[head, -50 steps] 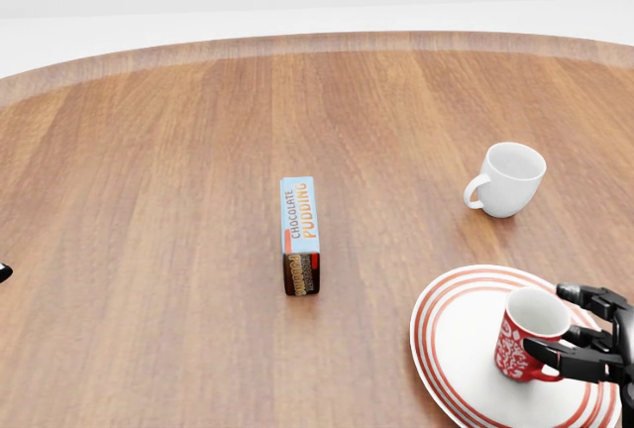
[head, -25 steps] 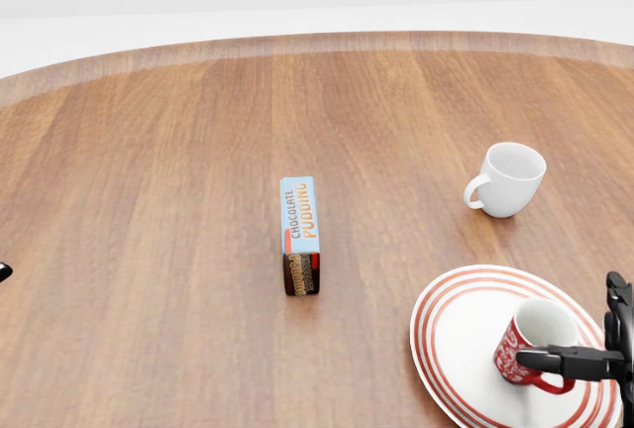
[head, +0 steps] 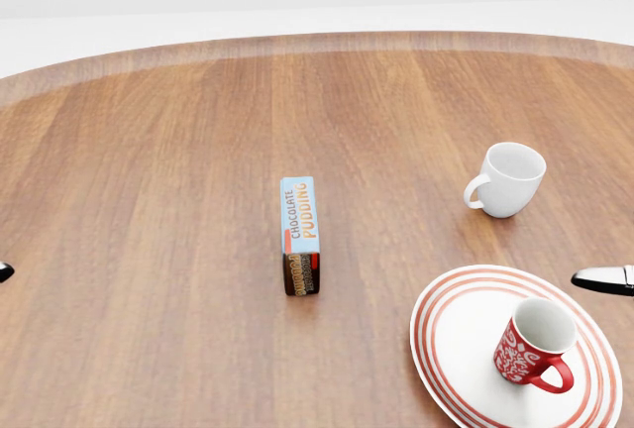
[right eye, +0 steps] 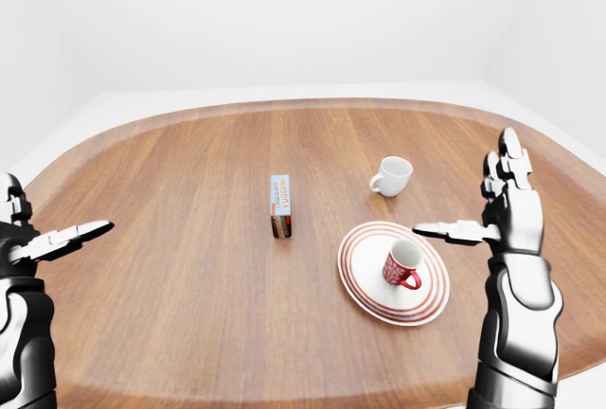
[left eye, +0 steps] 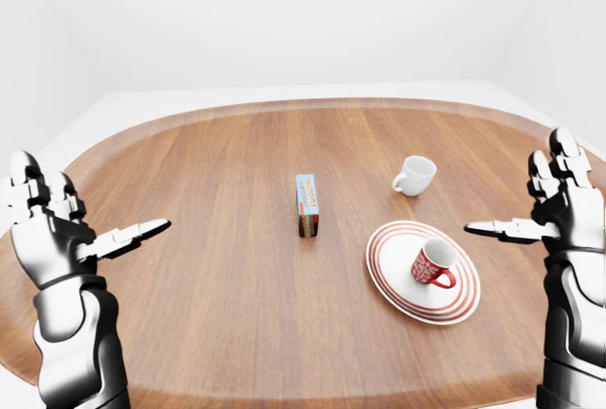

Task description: Pick up the red mug and put it on the plate

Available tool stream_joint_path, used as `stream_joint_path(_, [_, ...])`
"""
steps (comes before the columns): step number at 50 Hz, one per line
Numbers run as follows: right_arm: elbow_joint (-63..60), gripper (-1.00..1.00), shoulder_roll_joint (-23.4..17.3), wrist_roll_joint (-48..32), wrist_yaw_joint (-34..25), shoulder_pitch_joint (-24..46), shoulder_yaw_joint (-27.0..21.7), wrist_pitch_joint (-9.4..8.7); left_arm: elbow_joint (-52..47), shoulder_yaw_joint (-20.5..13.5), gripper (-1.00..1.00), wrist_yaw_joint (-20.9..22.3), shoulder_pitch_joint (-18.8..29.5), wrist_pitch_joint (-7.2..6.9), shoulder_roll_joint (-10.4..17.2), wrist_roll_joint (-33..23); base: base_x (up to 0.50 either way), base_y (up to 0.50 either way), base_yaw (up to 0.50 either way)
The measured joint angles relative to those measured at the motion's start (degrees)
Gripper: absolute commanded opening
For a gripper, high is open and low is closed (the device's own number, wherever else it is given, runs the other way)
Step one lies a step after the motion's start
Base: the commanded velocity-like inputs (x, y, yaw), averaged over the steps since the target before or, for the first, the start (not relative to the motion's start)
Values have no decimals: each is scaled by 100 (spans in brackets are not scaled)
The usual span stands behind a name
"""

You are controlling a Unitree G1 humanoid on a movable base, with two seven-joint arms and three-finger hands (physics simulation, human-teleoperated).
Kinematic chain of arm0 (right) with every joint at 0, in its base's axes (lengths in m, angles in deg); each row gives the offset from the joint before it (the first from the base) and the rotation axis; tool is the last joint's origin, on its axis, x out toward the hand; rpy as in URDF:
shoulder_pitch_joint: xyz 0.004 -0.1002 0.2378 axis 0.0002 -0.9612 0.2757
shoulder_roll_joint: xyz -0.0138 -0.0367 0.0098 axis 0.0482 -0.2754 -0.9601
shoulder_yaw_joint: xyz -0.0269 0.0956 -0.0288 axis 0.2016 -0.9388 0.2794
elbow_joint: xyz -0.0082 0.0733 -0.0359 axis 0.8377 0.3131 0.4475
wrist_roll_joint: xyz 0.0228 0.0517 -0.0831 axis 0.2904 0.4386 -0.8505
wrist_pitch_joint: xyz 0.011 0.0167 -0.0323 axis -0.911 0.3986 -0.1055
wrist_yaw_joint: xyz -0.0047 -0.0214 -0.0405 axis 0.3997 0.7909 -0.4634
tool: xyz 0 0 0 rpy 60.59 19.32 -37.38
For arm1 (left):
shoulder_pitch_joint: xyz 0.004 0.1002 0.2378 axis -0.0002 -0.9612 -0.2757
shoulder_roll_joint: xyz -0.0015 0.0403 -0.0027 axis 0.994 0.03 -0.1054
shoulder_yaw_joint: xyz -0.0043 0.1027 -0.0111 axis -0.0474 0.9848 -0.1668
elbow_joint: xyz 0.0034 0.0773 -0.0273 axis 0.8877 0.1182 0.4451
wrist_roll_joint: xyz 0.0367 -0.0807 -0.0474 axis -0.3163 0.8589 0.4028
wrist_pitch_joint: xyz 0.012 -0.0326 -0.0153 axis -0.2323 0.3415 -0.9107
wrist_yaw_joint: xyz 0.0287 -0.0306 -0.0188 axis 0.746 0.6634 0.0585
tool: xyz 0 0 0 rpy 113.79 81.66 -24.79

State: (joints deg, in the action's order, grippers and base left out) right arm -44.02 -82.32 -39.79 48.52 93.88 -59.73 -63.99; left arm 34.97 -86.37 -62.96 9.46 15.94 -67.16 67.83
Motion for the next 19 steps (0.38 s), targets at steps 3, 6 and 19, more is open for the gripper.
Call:
stream_joint_path(3, [-287, 100, 35, 29, 10, -59, -68, 0, 11, 2, 100, 4, -3, 0, -3, 0, 0, 0, 0])
stream_joint_path(6, [-508, 100, 60, 49, 23, -100, -116, 0, 33, 3, 100, 8, -5, 0, -4, 0, 0, 0, 0])
stream_joint_path(19, [-1002, 100, 128, 98, 29, -219, -234, 0, 17, -2, 100, 12, -26, 0, -14, 8, 0, 0, 0])
